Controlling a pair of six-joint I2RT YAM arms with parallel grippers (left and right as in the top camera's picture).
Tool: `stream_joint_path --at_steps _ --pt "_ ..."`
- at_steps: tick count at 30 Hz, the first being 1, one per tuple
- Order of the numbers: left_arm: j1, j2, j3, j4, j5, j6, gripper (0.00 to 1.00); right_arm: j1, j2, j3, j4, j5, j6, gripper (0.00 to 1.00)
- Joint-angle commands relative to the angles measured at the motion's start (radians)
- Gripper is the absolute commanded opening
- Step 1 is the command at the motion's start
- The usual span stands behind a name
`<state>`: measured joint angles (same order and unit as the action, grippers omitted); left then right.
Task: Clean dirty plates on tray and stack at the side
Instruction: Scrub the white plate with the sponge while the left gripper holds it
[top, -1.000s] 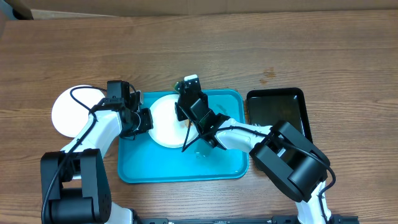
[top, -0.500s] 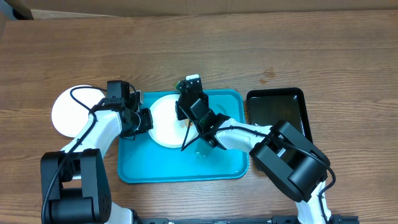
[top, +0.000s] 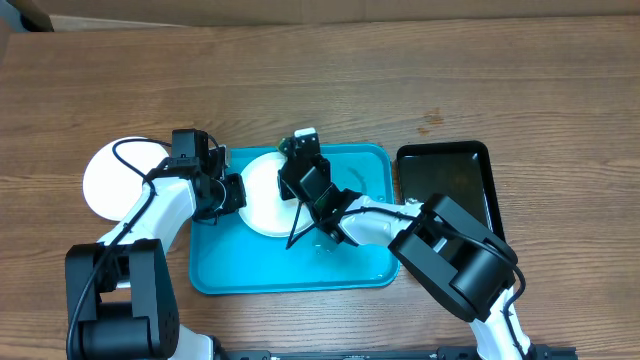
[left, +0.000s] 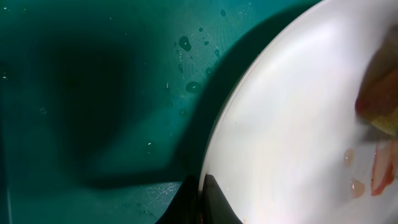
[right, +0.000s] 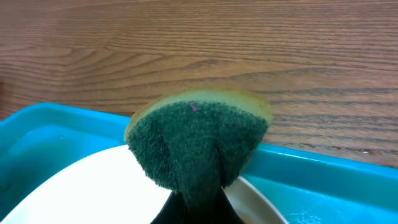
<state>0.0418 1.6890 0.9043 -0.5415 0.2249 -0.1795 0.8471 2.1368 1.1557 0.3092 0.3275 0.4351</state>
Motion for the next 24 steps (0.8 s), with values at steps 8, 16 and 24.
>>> stream_joint_path --at_steps 8,16,24 --pt "0.003 0.011 -0.001 0.004 0.009 0.023 0.04 0.028 0.014 0.016 -0.101 0.12 0.011 0.04" --pt "0.003 0.011 -0.001 0.004 0.008 0.023 0.04 0.044 -0.003 0.016 -0.154 0.062 0.012 0.04" --pt "0.003 0.011 -0.001 0.004 0.0 0.015 0.04 0.05 -0.077 0.016 -0.256 0.009 0.064 0.04"
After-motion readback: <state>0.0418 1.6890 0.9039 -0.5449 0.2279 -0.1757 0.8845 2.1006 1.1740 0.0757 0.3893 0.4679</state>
